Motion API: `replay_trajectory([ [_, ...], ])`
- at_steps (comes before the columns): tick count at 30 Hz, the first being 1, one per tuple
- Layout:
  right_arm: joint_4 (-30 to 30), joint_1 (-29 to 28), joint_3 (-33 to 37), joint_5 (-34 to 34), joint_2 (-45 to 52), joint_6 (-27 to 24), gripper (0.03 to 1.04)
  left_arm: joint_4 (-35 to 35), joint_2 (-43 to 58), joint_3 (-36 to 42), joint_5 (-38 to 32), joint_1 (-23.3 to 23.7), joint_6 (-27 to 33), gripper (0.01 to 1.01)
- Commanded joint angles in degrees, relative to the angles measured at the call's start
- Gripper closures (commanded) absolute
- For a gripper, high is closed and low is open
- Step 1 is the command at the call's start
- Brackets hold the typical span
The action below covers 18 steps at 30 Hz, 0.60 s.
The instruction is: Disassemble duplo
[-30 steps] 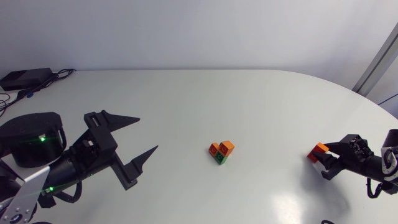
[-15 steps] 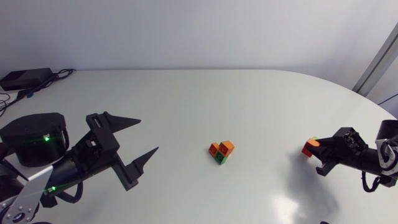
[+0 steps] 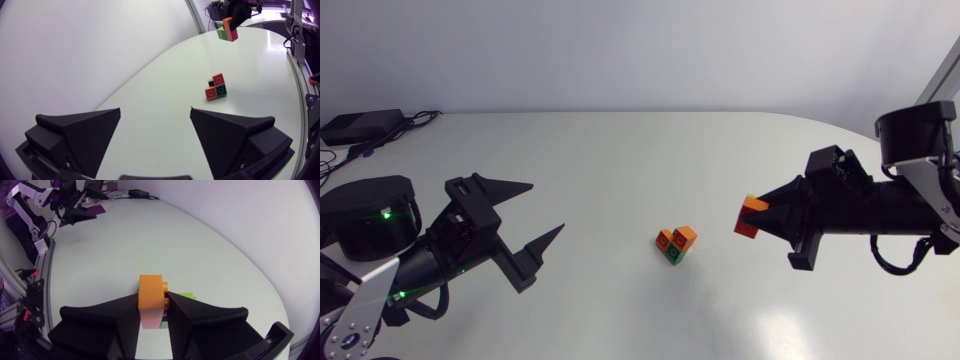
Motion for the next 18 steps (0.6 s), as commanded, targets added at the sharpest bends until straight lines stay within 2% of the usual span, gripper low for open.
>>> replay_trajectory([
  [1, -2.5, 5.1, 3.3, 0.4, -1.1, 6.3, 0.85, 0.8, 0.4, -0.8, 0.4, 0.6, -1.3, 0.048],
  [6, -3.5, 14.2, 6.5, -0.3, 3.6, 13.0, 0.85, 0.8, -0.2, -0.8, 0.4, 0.9, -1.4, 0.048],
  [12, -1.1, 26.9, 5.9, -7.7, 12.6, 15.7, 0.85, 0.8, -0.6, -0.8, 0.4, 1.0, -1.5, 0.048],
  [15, -0.3, 31.1, 5.7, -11.1, 14.4, 14.6, 0.85, 0.8, -0.9, -0.8, 0.4, 1.0, -1.6, 0.048],
  [18, -0.5, 32.4, 5.0, -15.4, 14.4, 10.5, 0.85, 0.4, -0.9, -0.8, 0.4, 0.8, -1.6, 0.048],
])
